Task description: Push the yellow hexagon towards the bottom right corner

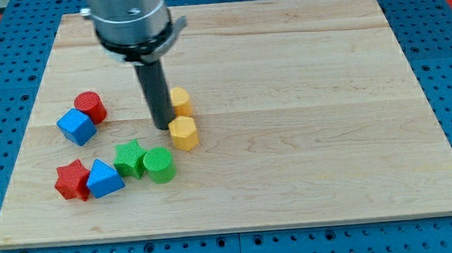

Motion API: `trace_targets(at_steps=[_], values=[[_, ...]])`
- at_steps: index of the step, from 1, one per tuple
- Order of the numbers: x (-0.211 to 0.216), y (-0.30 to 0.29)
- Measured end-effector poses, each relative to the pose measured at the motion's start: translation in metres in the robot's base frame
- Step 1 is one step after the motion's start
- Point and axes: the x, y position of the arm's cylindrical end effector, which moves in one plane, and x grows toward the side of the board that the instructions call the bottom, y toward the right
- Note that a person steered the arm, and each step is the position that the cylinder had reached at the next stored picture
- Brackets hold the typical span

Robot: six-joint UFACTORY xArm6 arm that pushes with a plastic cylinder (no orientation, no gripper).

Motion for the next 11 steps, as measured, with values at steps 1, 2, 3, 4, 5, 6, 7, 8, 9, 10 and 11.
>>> trace_targets(at_steps=[1, 2, 3, 4, 5, 6, 7, 8, 9, 10, 11], values=[[0.0, -0.003], [0.009, -0.045], [0.016, -0.029], [0.016, 0.022], [0.02, 0.064], [0.032, 0.074], [0.044, 0.063], [0.057, 0.064], [0.066, 0.097], [0.077, 0.126], [0.09, 0.115]])
